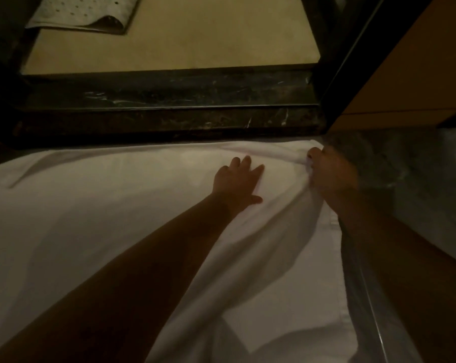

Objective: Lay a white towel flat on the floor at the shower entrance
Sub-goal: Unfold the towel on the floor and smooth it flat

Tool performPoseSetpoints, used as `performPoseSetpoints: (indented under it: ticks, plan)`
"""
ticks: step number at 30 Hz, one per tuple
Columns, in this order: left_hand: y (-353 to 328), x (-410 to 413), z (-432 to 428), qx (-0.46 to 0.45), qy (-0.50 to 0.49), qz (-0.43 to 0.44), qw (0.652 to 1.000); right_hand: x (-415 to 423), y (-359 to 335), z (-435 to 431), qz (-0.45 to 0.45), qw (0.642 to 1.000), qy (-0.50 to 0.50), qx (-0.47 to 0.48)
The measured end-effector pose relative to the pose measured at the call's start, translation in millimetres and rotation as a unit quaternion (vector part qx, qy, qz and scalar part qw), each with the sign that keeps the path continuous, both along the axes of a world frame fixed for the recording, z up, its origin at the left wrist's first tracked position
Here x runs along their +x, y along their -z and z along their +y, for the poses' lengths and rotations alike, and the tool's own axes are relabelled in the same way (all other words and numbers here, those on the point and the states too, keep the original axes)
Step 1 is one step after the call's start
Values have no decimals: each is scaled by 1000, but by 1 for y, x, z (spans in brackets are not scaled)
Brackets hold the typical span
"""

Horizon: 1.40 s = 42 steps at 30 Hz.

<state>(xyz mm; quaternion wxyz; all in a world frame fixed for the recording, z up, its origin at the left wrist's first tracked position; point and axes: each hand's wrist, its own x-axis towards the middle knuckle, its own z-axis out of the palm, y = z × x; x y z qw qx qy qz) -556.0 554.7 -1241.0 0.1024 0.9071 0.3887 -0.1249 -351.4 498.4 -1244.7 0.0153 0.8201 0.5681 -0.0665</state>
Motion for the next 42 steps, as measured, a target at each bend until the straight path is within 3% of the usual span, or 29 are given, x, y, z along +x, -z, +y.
performPoseSetpoints:
  ticks: [4, 9, 13, 19, 32, 42]
  plan:
    - [-6, -10, -26, 1, 29, -47, 998, -8, -5, -20, -20, 997, -68, -3]
    - [-3, -22, -53, -19, 14, -45, 999, -25, 0, -64, -30, 982, -180, -42]
    - [-7, -20, -64, -1, -17, -66, 998, -35, -6, -78, -5, 986, -161, -32]
    - [-14, -33, -112, -16, -41, -108, 993, -63, -27, -114, 20, 977, -213, -22]
    - [-22, -67, -213, -61, -65, -103, 991, -97, -26, -219, 58, 968, -228, -90]
    - [-21, -104, -278, -61, 14, -98, 993, -117, -28, -293, 72, 947, -303, -79]
